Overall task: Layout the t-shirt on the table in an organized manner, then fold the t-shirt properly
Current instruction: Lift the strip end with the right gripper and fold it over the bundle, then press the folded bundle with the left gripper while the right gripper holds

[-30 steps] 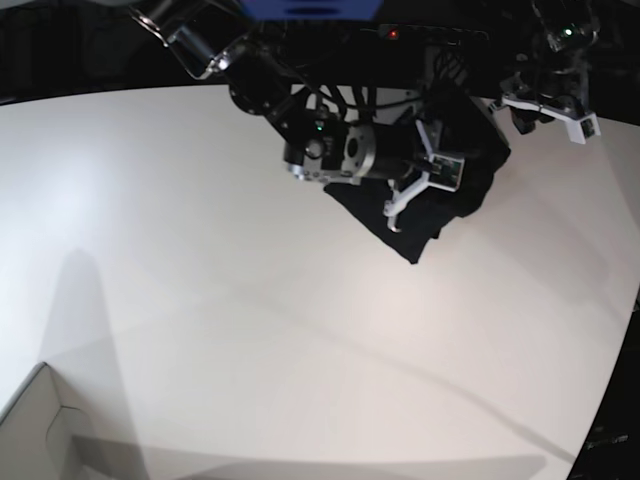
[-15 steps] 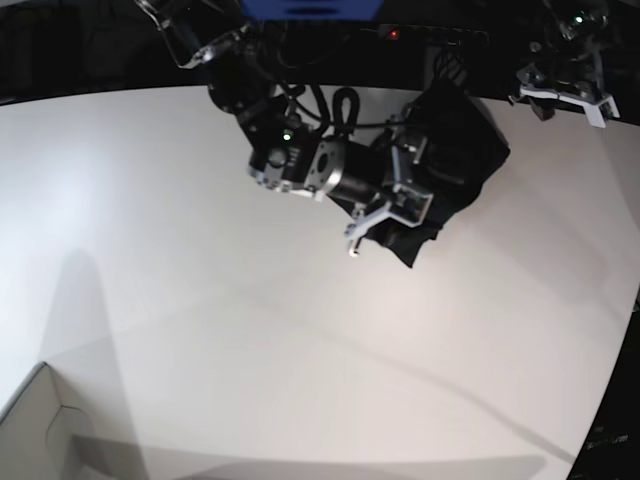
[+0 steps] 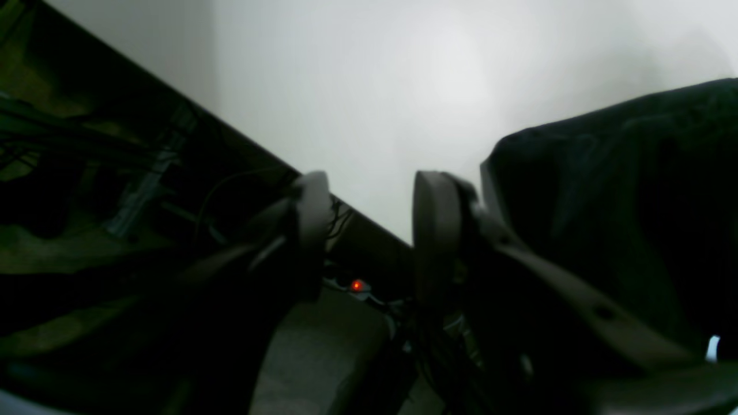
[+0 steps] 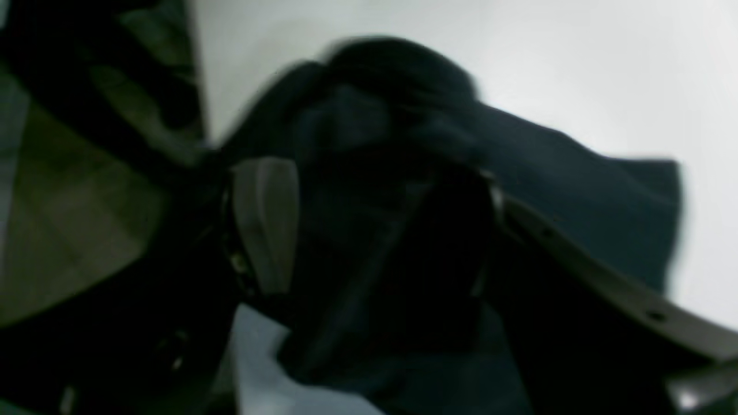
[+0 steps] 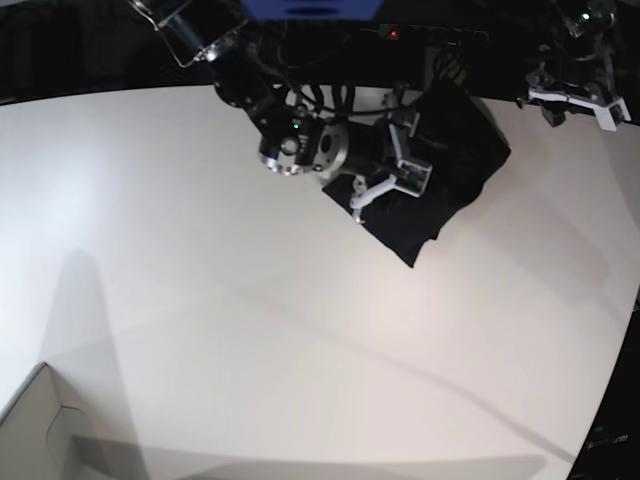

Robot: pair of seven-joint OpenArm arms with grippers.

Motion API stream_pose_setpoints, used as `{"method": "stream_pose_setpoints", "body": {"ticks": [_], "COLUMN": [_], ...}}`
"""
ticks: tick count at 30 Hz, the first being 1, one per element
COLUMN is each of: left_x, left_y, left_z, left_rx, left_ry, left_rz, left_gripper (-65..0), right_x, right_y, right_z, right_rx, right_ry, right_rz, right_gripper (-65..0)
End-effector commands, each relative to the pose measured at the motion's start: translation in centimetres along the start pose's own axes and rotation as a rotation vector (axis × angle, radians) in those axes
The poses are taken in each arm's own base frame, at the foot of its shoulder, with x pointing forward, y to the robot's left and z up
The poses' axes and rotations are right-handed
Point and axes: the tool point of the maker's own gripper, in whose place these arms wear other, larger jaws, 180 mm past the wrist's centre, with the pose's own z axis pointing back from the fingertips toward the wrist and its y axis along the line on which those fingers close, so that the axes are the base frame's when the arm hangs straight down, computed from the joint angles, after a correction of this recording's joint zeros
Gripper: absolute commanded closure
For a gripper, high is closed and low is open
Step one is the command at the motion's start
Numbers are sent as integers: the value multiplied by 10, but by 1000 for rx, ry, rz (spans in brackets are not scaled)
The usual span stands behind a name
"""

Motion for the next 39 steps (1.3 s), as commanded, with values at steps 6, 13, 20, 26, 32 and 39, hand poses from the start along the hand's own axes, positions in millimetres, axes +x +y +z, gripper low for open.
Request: {"method": "stream_pose_setpoints", "body": {"ticks": [6,13,20,26,32,39], "left_x": [17,28,35,43,58,68], "left_y": [25,36,36,24,13,-75], "left_z": [10,18,22,27,31,13], "left_rx": [66,36,-3,-96,-176,-415], "left_ry": [-58,-98,-126,-169,-227,-225], "left_rz": [2,-5,-16,62,147,159], "left_gripper": [-238,-238,-238,-238,-238,-238], "right_x": [25,18,30,47,40,5], "right_y": [45,87,52,10,-31,-74], "right_z": [-12,-16,-7,17,39,73], "right_rx": [129,248,155,20,-111,-275], "right_ry": [-61,-31,-64,-123,-129,-95], "right_rz": [75,158,142,118,58,-65], "right_gripper": [-404,-400,-400,-400,-400,-399]}}
